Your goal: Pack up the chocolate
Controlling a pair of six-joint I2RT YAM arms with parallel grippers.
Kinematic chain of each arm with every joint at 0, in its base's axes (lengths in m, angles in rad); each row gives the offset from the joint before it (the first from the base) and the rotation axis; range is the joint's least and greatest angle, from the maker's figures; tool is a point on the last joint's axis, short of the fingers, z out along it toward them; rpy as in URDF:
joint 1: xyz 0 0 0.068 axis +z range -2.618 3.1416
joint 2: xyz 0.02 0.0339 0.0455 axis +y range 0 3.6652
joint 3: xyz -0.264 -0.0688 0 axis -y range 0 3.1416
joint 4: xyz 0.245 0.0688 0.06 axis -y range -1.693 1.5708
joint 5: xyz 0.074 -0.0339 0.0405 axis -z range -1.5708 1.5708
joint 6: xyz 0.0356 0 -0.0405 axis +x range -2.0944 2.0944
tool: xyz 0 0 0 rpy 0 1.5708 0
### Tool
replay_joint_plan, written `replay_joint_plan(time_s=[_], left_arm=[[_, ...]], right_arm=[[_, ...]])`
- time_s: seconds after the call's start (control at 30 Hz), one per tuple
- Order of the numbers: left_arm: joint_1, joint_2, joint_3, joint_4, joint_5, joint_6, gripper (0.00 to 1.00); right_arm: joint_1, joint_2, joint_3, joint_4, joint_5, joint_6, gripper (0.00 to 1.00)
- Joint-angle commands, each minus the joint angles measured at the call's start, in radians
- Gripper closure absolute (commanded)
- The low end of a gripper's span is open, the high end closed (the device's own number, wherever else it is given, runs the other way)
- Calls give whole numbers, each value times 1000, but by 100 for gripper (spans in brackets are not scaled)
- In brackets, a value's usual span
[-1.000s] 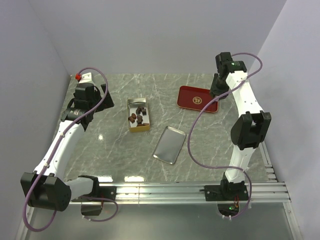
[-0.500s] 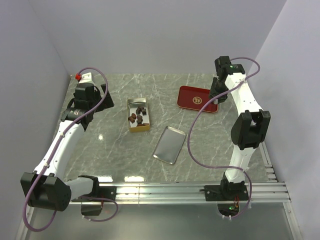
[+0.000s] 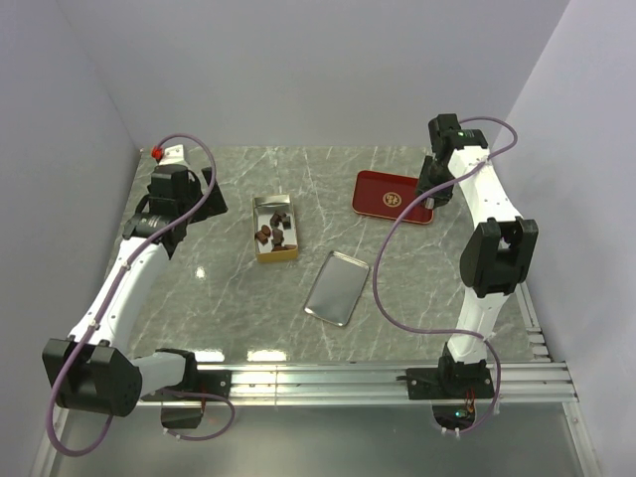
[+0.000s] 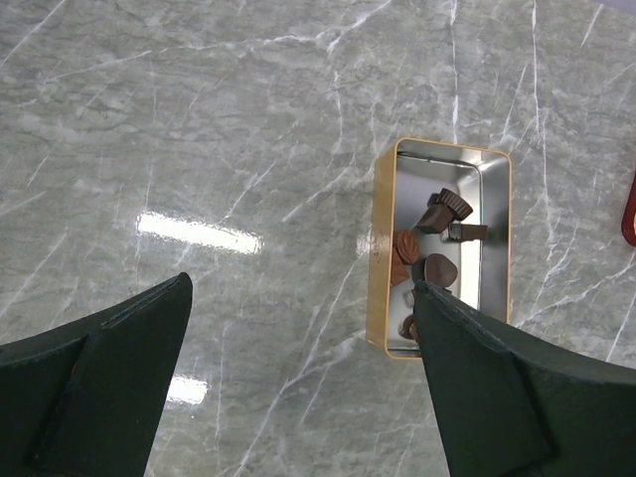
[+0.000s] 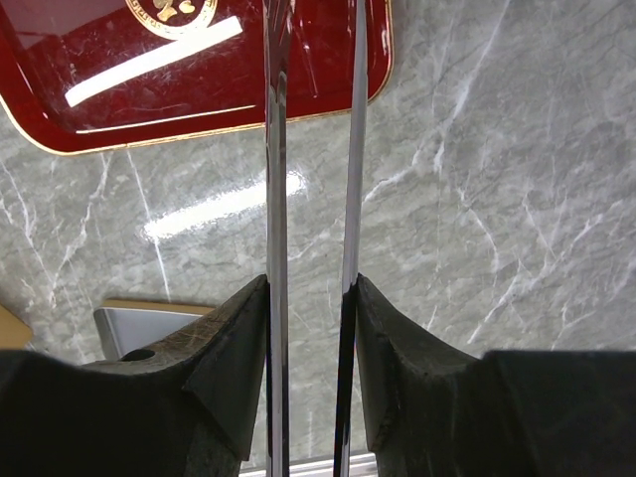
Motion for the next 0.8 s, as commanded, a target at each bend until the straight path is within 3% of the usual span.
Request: replay_joint_plan(time_s=[0.0, 0.77], left_arm=[[-4, 6, 31, 36, -18, 9, 1], [-2, 87, 94, 38, -24, 17, 0]], right_arm=[[-10, -11, -4, 22, -2, 6, 55], [-47, 87, 65, 15, -30, -3, 55]])
